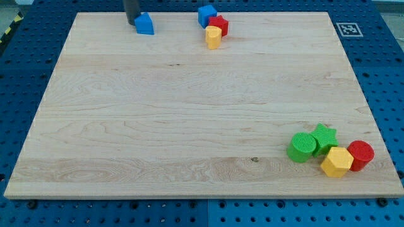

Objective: Move the blue triangle to the group of blocks

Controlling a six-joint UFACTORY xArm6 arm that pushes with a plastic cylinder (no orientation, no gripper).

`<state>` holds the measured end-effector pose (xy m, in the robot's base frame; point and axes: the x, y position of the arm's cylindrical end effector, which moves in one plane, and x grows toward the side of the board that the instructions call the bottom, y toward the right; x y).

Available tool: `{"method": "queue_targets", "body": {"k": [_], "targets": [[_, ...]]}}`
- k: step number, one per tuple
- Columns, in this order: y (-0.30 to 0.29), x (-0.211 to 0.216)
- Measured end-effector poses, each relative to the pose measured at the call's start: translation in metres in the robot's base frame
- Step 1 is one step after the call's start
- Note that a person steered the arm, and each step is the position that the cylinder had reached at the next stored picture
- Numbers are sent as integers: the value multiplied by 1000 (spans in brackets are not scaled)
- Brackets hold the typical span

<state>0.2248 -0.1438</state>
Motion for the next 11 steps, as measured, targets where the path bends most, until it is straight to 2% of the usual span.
{"method": "queue_targets", "body": {"k": [1, 2, 5, 9, 10, 11], "targets": [[16, 9], [16, 42], [26, 49], [128, 43], [129, 51], [115, 106]]}}
